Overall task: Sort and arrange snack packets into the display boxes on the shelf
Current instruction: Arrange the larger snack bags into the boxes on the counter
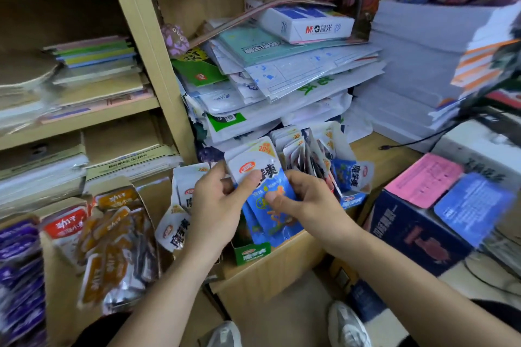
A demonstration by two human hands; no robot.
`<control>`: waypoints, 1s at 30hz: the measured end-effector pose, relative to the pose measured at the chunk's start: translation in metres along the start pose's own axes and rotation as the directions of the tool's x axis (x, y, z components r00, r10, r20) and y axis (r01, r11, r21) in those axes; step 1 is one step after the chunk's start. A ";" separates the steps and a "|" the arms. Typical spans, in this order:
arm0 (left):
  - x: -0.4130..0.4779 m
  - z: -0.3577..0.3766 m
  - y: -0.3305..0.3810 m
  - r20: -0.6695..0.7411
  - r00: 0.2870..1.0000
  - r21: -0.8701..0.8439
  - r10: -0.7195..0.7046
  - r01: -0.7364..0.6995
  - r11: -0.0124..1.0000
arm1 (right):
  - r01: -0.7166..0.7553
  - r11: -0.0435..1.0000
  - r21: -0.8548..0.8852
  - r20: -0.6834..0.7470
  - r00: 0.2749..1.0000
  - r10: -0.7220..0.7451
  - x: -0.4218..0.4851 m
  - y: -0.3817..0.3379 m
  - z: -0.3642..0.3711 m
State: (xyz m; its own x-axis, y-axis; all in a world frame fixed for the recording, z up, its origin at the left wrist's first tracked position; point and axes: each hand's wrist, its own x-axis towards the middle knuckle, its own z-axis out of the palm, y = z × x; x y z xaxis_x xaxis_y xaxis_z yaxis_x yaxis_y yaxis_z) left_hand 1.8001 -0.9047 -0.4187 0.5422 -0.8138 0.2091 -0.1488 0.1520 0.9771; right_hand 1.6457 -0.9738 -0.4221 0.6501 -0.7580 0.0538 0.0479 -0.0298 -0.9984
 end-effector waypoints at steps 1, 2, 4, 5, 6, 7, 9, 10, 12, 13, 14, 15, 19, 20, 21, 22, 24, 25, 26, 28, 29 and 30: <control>0.001 0.004 0.000 0.026 1.000 0.037 0.013 -0.014 0.999 | -0.005 1.000 -0.015 -0.005 1.000 0.005 -0.002 -0.001 -0.007; 0.002 0.010 0.002 0.048 0.999 0.065 0.014 -0.017 0.998 | -0.017 1.000 -0.016 -0.007 1.000 0.017 -0.004 -0.002 -0.016; 0.006 0.024 0.003 0.093 0.996 0.107 0.013 -0.023 0.994 | -0.044 0.999 0.026 -0.012 0.999 0.045 -0.008 -0.005 -0.037; 0.008 0.033 0.004 0.117 0.993 0.131 0.030 -0.045 0.990 | -0.059 0.997 0.040 -0.019 0.998 0.060 -0.010 -0.007 -0.049; 0.011 0.042 0.004 0.145 0.987 0.164 0.068 -0.091 0.982 | -0.071 0.996 0.044 -0.048 0.996 0.074 -0.011 -0.008 -0.062; 0.014 0.051 0.004 0.185 0.977 0.196 0.108 -0.144 0.970 | -0.065 0.997 0.040 -0.101 0.992 0.069 -0.012 -0.010 -0.076; 0.019 0.067 0.002 0.267 0.951 0.248 0.156 -0.224 0.942 | -0.006 1.000 0.016 -0.276 0.961 0.010 -0.014 -0.014 -0.104; 0.023 0.074 0.000 0.293 0.939 0.314 0.179 -0.272 0.910 | 0.037 0.999 -0.007 -0.376 0.926 -0.037 -0.014 -0.016 -0.118; 0.034 0.083 -0.006 0.353 0.908 0.506 0.226 -0.389 0.770 | 0.114 0.989 -0.097 -0.540 0.829 -0.149 -0.012 -0.016 -0.144; 0.040 0.087 -0.008 0.403 0.890 0.589 0.212 -0.430 0.685 | 0.123 0.979 -0.160 -0.596 0.779 -0.195 -0.009 -0.014 -0.154; 0.044 0.089 -0.010 0.449 0.877 0.651 0.170 -0.452 0.610 | 0.099 0.964 -0.248 -0.643 0.727 -0.240 -0.004 -0.010 -0.163; 0.048 0.090 -0.012 0.476 0.872 0.698 0.115 -0.454 0.554 | 0.065 0.934 -0.351 -0.664 0.686 -0.298 0.002 -0.005 -0.170; 0.052 0.082 -0.016 0.470 0.881 0.725 0.058 -0.422 0.544 | -0.135 0.829 -0.543 -0.671 0.663 -0.331 0.030 0.009 -0.177; 0.052 0.078 -0.017 0.463 0.884 0.712 0.065 -0.414 0.567 | -0.187 0.790 -0.584 -0.629 0.719 -0.296 0.037 0.013 -0.174; 0.051 0.075 -0.017 0.455 0.888 0.697 0.068 -0.403 0.593 | -0.217 0.750 -0.625 -0.571 0.782 -0.250 0.040 0.014 -0.170; 0.051 0.071 -0.017 0.446 0.892 0.680 0.068 -0.388 0.622 | -0.228 0.738 -0.636 -0.528 0.825 -0.200 0.043 0.016 -0.166; 0.050 0.062 -0.019 0.436 0.898 0.661 0.060 -0.364 0.656 | -0.212 0.750 -0.626 -0.499 0.848 -0.177 0.043 0.017 -0.161; 0.051 0.059 -0.021 0.434 0.899 0.659 0.060 -0.362 0.660 | -0.178 0.763 -0.621 -0.508 0.833 -0.218 0.041 0.015 -0.159; 0.052 0.055 -0.024 0.434 0.899 0.660 0.066 -0.367 0.655 | -0.134 0.754 -0.642 -0.500 0.819 -0.280 0.039 0.013 -0.155; 0.052 0.051 -0.027 0.430 0.899 0.677 0.078 -0.379 0.631 | 0.000 0.721 -0.692 -0.389 0.842 -0.374 0.032 0.009 -0.140; 0.051 0.050 -0.026 0.424 0.902 0.690 0.083 -0.382 0.615 | 0.056 0.701 -0.711 -0.300 0.878 -0.374 0.029 0.010 -0.132; 0.051 0.050 -0.025 0.415 0.906 0.702 0.090 -0.381 0.602 | 0.097 0.666 -0.740 -0.199 0.914 -0.354 0.026 0.012 -0.122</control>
State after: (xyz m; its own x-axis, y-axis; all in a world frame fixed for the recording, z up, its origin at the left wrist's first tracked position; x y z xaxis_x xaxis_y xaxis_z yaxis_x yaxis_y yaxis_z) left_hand 1.7898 -0.9780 -0.4343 0.1347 -0.9559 0.2612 -0.8763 0.0081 0.4816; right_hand 1.5707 -1.0733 -0.4343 0.4259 -0.8119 0.3992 -0.4663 -0.5751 -0.6722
